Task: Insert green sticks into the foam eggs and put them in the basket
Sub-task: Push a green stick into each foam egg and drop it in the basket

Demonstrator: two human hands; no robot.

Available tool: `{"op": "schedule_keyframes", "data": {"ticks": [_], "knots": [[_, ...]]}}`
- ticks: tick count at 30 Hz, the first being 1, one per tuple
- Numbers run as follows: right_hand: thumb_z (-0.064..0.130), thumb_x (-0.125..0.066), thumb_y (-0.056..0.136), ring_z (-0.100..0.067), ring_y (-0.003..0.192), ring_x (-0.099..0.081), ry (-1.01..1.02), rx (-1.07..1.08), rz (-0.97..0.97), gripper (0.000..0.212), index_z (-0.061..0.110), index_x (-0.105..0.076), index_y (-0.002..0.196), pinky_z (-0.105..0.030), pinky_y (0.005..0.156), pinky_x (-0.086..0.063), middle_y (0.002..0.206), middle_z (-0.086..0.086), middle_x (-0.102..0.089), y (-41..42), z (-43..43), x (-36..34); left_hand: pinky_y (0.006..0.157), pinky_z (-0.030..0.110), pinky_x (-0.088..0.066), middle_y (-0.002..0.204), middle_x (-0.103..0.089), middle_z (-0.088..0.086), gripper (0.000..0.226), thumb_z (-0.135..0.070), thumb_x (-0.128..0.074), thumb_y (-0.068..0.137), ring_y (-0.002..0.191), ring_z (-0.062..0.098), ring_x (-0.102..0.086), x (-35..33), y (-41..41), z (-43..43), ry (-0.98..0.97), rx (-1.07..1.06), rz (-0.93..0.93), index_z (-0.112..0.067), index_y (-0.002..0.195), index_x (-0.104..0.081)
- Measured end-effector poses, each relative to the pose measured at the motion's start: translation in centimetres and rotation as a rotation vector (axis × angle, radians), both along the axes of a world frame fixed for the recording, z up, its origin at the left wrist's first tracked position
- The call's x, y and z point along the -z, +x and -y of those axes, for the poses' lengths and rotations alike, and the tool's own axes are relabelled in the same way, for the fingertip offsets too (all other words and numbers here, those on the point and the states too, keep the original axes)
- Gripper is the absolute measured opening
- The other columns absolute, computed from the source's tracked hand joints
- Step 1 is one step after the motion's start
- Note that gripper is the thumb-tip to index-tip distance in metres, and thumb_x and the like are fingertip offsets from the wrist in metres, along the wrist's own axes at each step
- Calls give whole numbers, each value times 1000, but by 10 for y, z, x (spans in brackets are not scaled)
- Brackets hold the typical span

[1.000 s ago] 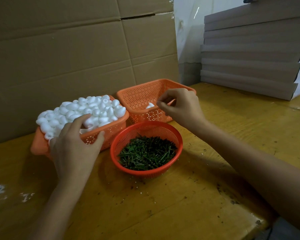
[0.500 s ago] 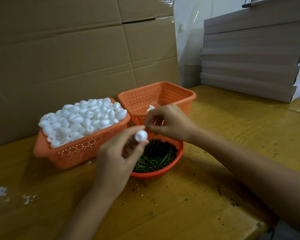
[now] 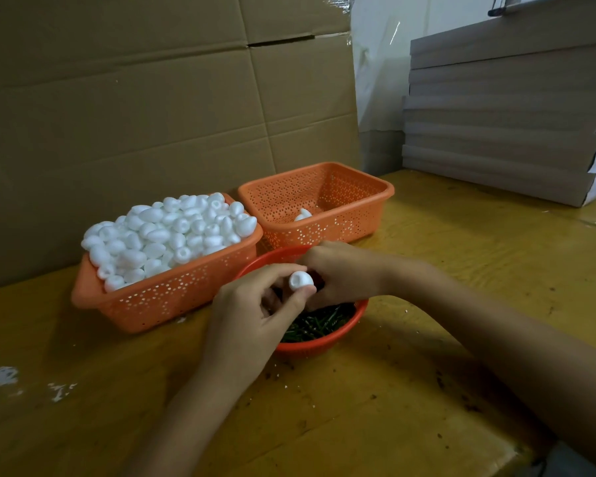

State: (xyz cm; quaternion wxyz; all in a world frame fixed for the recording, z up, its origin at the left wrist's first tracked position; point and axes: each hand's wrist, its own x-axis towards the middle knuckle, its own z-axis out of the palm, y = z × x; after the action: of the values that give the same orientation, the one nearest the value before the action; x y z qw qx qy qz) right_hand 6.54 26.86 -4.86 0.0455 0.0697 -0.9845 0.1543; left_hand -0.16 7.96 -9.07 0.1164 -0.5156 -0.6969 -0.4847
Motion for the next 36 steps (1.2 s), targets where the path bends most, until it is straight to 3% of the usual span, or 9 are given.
{"op": "schedule_keyframes", "data": {"ticks": [4, 8, 10, 13, 16, 18, 22, 33, 36], "knots": [[24, -78, 91, -16, 73, -64, -25, 1, 3, 14, 11, -74, 91, -33, 66, -49, 83, 1, -71, 1, -1, 1, 58, 31, -57, 95, -74, -17, 19, -42, -74, 92, 80, 13, -74, -1, 1, 0, 22, -24, 3, -29, 106, -78], [22, -77, 90, -19, 79, -67, 16, 3, -10, 12, 11, -74, 93, -37, 71, -53, 88, -2, -73, 0, -1, 2, 61, 22, -58, 98, -76, -21, 19, -34, -78, 90, 88, 7, -75, -1, 2, -1, 41, -25, 33, -30, 108, -78], [22, -79, 89, -8, 70, -61, 13, 6, -1, 11, 21, -69, 85, -26, 66, -49, 78, 9, -68, 0, -1, 2, 63, 27, -62, 99, -77, -21, 19, -34, -78, 91, 89, 6, -76, 0, 2, -1, 46, -3, 68, -31, 110, -78], [20, -80, 87, 5, 61, -53, -9, 15, 3, 33, 37, -53, 78, -15, 58, -37, 68, 24, -52, -1, -1, 1, 62, 39, -65, 99, -78, -17, 22, -40, -76, 92, 88, 11, -79, 1, 2, -1, 62, 52, 130, -28, 110, -76], [20, -78, 89, 7, 60, -52, 19, 24, 15, 35, 37, -50, 77, -19, 58, -37, 67, 24, -49, -2, -1, 3, 62, 42, -65, 99, -78, -14, 24, -44, -75, 90, 87, 14, -79, 0, 2, -1, 71, 71, 147, -28, 108, -74], [21, -76, 92, -2, 63, -52, 41, 21, 23, 20, 25, -59, 82, -28, 63, -43, 72, 18, -55, -1, 0, 3, 62, 43, -65, 100, -77, -14, 23, -43, -76, 89, 86, 16, -79, -1, 2, -1, 66, 65, 147, -31, 108, -74], [26, -71, 96, -20, 89, -63, 54, 7, 12, 21, 6, -70, 106, -44, 83, -51, 101, -7, -73, 2, 0, 2, 64, 36, -64, 101, -76, -15, 22, -24, -77, 90, 87, 13, -78, -1, 2, -1, 45, 49, 83, -28, 111, -75], [30, -68, 99, -21, 91, -66, 128, -4, 12, 24, 10, -69, 111, -45, 83, -52, 102, -4, -72, 0, 1, 2, 65, 40, -63, 91, -74, -11, 24, -23, -76, 85, 81, 14, -77, -2, 5, 0, 51, 2, 79, -24, 97, -55], [27, -70, 98, -18, 96, -66, 101, -15, 0, 23, 13, -69, 116, -44, 86, -53, 108, -2, -73, 1, 1, 2, 67, 39, -64, 94, -76, -8, 25, -18, -72, 88, 81, 15, -77, -4, 7, 1, 52, 20, 53, -25, 111, -62]]}}
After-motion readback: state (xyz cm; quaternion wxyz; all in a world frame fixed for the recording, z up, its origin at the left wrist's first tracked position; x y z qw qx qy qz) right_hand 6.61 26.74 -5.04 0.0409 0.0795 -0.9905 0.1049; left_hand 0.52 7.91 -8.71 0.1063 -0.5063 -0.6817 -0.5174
